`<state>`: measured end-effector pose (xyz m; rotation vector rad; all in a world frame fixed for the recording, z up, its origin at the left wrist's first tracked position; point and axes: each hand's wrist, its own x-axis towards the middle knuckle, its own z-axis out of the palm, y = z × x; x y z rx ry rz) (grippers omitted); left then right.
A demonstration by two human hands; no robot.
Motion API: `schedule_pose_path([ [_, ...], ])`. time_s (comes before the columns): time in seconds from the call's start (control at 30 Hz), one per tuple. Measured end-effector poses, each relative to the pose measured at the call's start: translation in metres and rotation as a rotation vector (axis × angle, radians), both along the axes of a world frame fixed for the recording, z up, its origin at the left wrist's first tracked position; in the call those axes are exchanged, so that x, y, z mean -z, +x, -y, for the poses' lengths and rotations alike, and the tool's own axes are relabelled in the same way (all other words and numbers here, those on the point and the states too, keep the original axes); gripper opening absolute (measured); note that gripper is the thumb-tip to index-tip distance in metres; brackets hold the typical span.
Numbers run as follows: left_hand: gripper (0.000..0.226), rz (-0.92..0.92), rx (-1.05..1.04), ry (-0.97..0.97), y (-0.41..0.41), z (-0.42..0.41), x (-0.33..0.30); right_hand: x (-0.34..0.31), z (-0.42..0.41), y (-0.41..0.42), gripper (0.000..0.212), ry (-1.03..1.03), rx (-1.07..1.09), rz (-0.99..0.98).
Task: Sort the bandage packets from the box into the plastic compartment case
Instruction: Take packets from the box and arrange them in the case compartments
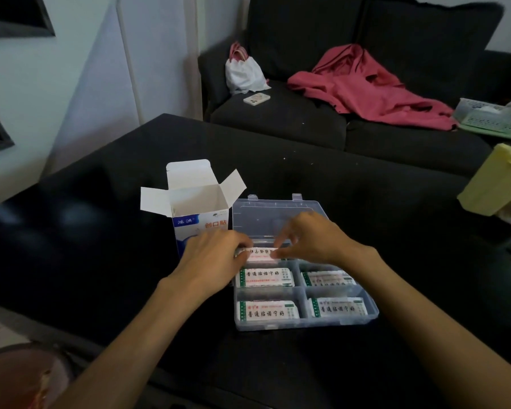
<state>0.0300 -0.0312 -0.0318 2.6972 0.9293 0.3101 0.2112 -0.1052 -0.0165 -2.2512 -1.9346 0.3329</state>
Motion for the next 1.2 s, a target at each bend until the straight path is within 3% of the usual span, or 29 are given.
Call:
schedule_pose_path([
  [0.17, 0.026, 0.116, -0.024, -0.056, -0.004, 0.003, -0.002, -0.019, 0.007, 0.000, 0.014, 0.072, 0.087, -0.094],
  [0.3, 0.012, 0.634, -0.376, 0.041, -0.027, 0.002, -0.028, -0.044, 0.004, -0.020, 0.018, 0.351, 0.115, -0.115],
  [0.4, 0.030, 0.763, -0.567, 0.122, -0.047, -0.014, -0.034, -0.046, -0.010, -0.054, 0.024, 0.484, 0.020, -0.035],
  [0.43, 0.042, 0.727, -0.633, 0.051, -0.052, -0.023, -0.031, -0.042, -0.017, -0.063, 0.029, 0.499, -0.022, 0.043],
  [0.5, 0.060, 0.727, -0.700, -0.351, -0.058, -0.035, -0.022, -0.029, -0.028, -0.072, 0.038, 0.474, -0.081, 0.191],
  [0.57, 0.046, 0.853, -0.639, -0.805, -0.063, -0.039, -0.019, -0.019, -0.035, -0.077, 0.034, 0.421, -0.087, 0.225],
  [0.6, 0.035, 0.909, -0.582, -0.930, -0.064, -0.039, -0.018, -0.017, -0.033, -0.078, 0.029, 0.432, -0.095, 0.231],
  [0.63, 0.028, 0.973, -0.538, -0.946, -0.068, -0.040, -0.018, -0.014, -0.032, -0.081, 0.023, 0.478, -0.118, 0.240],
  [0.77, 0.028, 1.094, -0.479, -0.652, -0.074, -0.041, -0.019, -0.003, -0.020, -0.084, 0.013, 0.663, -0.190, 0.251],
  [0.83, 0.030, 1.028, -0.468, -0.613, -0.073, -0.040, -0.016, 0.002, -0.017, -0.086, 0.015, 0.624, -0.219, 0.275],
  [0.93, 0.038, 0.934, -0.405, -0.701, -0.073, -0.039, -0.008, 0.013, -0.014, -0.088, 0.021, 0.541, -0.260, 0.273],
  [1.07, 0.023, 0.932, -0.332, -0.657, -0.072, -0.043, -0.005, 0.009, -0.012, -0.086, 0.014, 0.499, -0.225, 0.186],
  [1.2, 0.028, 0.932, -0.371, -0.631, -0.070, -0.046, -0.003, 0.003, -0.009, -0.089, 0.032, 0.406, -0.169, 0.155],
])
